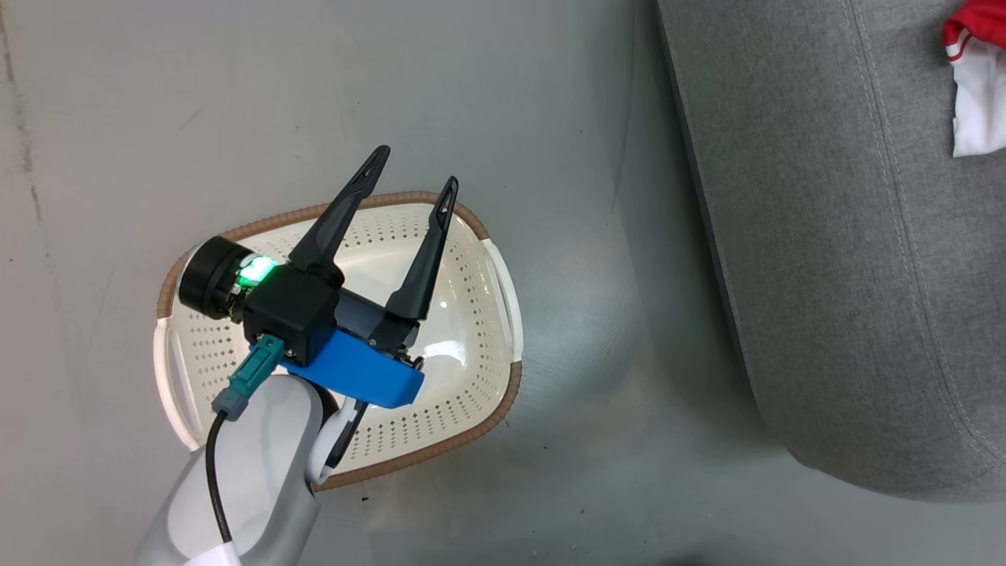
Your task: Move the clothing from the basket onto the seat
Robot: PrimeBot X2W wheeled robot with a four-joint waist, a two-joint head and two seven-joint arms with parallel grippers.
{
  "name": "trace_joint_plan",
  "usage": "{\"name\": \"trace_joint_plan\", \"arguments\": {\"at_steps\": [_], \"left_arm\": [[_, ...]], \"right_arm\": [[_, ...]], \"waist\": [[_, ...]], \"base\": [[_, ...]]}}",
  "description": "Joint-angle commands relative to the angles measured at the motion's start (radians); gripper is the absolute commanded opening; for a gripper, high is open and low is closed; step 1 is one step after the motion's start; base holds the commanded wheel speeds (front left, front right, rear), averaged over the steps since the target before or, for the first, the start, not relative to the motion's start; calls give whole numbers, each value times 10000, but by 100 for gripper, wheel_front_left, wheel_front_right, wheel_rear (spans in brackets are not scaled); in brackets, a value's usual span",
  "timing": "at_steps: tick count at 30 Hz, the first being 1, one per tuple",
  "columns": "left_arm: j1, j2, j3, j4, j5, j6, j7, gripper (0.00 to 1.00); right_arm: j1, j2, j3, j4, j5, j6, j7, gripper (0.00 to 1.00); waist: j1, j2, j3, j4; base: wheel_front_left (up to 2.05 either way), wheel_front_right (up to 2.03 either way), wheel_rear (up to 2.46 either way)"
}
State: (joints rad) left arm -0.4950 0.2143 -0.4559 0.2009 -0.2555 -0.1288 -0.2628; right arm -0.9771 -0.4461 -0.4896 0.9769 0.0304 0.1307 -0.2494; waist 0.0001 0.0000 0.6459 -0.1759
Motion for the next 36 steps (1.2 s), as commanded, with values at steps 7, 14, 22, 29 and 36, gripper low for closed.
{"name": "trace_joint_plan", "arguments": {"at_steps": [7,14,22,29,36], "left_arm": [[-33,-104,76,80,-22,-26,-29,100],[196,-427,101,212,-164,-26,-29,100],[790,-789,201,487,-481,-26,-28,100],[1765,-1007,514,757,-777,-26,-29,100],[2902,-1006,1131,984,-862,-26,-28,100]], "right_arm": [[-28,-59,338,69,-159,1,-128,100],[459,-118,727,-125,-318,0,-160,100],[1501,12,1174,-698,-406,0,-165,100],[3162,325,1492,-1649,-220,1,57,100],[4951,1012,1908,-3533,99,1,679,100]], "waist": [[-1,0,-189,18],[-1,0,-955,229],[-1,0,-2335,575],[-1,0,-3940,1101],[-1,0,-5176,1475]], "base": [[0,0,0],[0,0,0],[0,0,0],[0,0,0],[0,0,0]]}}
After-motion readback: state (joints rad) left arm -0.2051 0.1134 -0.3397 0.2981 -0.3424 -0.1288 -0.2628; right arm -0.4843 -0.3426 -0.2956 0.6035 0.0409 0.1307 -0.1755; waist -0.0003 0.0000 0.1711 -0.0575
